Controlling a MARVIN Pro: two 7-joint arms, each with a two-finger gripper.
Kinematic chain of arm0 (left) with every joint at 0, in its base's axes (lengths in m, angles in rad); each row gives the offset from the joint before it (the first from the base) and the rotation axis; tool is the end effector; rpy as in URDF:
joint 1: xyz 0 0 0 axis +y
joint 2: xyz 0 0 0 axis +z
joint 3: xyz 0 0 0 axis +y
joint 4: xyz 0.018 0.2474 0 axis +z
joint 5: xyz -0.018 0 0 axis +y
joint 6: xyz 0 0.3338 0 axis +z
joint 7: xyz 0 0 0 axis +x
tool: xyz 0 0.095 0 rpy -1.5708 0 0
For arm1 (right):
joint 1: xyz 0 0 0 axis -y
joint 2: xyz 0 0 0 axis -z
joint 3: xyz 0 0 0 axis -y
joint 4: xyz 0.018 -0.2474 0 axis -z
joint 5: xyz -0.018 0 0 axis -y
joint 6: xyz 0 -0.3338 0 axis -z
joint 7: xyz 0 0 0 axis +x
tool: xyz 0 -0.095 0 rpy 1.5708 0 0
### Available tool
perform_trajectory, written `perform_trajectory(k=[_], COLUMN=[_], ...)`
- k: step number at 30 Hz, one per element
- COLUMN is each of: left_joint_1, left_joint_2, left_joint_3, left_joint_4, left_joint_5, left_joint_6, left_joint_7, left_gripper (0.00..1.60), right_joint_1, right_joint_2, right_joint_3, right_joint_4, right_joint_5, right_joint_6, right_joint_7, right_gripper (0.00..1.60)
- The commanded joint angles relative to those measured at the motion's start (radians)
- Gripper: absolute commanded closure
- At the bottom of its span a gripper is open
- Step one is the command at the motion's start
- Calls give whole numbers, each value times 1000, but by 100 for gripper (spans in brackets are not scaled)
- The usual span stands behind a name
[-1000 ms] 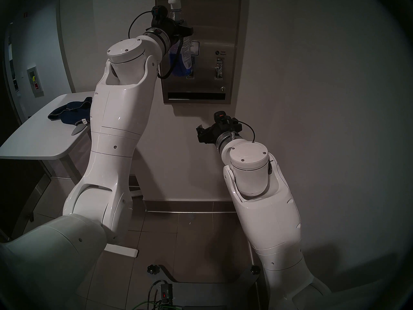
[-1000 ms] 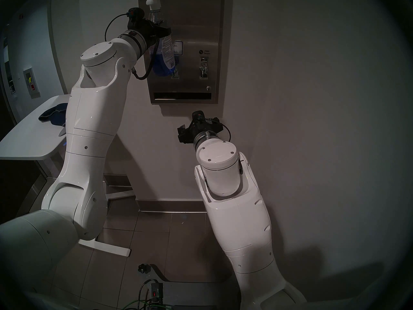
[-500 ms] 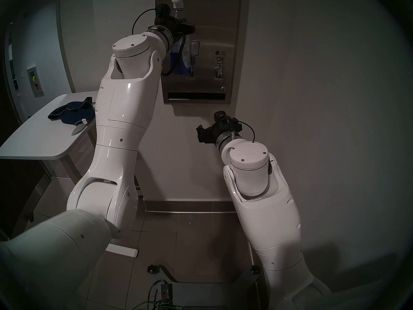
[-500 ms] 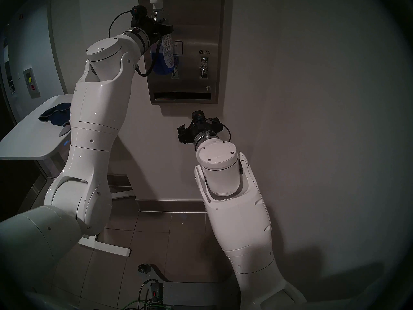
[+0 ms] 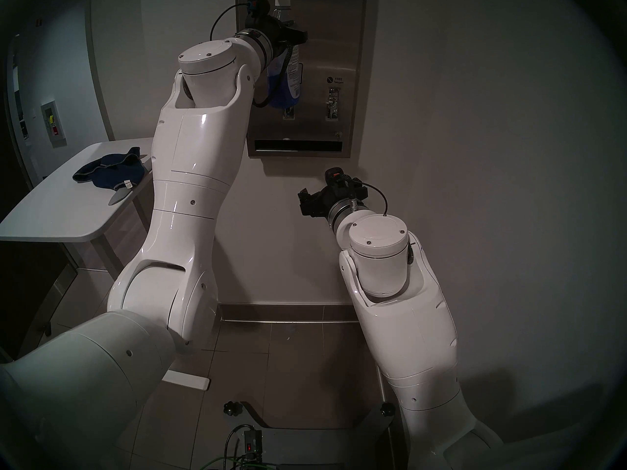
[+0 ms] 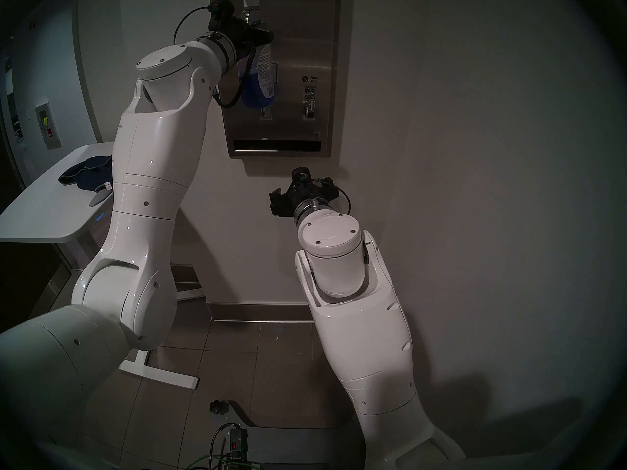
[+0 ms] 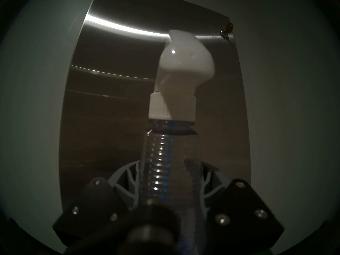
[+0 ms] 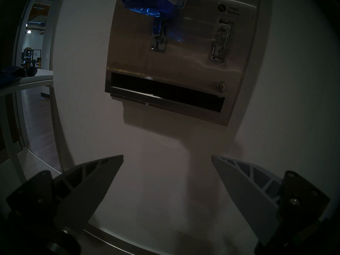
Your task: Pick up the cleaner bottle and spray the cleaner onto the surface
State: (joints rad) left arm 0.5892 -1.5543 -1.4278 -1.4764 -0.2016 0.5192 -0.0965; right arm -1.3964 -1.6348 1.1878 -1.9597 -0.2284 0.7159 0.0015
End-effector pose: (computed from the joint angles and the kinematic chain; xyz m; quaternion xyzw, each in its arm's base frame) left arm 0.5237 -0.0732 0.1542 0.5636 -0.1019 0.8112 0.1183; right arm 0.4188 0.1555 -0.0855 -0.7325 -0.1628 -0.6609 0.0130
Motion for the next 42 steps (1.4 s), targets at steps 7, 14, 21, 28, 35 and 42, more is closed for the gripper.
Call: perform_trajectory(k=[7,14,21,28,35,42], left_joint_1=[-123,-146,-157,-180,-186,-213], left_joint_2=[0,14,24,31,24,21], left_joint_3=[-9,-6,-11,-14,-21,-19], left_joint_4=[-36,-41,-60,-69,-88,-104], left_joint_5=[10,30,51,77,88,94], left_joint_6=[54,128,192,245,276,337], left_joint_7=[-61,-94,-111,-113,-115,-115], left_gripper=[160,160,160,160,160,160], right_joint_1=[26,26,25,25,25,25], right_joint_2=[-4,-3,-3,-3,-2,-2], right_joint_3=[2,2,2,2,2,2], right_joint_4=[-44,-46,-47,-48,-49,-51], right_joint_5=[-1,-1,-1,0,0,0], right_joint_6=[-9,-9,-9,-9,-8,-8], right_joint_7=[1,1,2,2,2,3], right_gripper=[0,0,0,0,0,0])
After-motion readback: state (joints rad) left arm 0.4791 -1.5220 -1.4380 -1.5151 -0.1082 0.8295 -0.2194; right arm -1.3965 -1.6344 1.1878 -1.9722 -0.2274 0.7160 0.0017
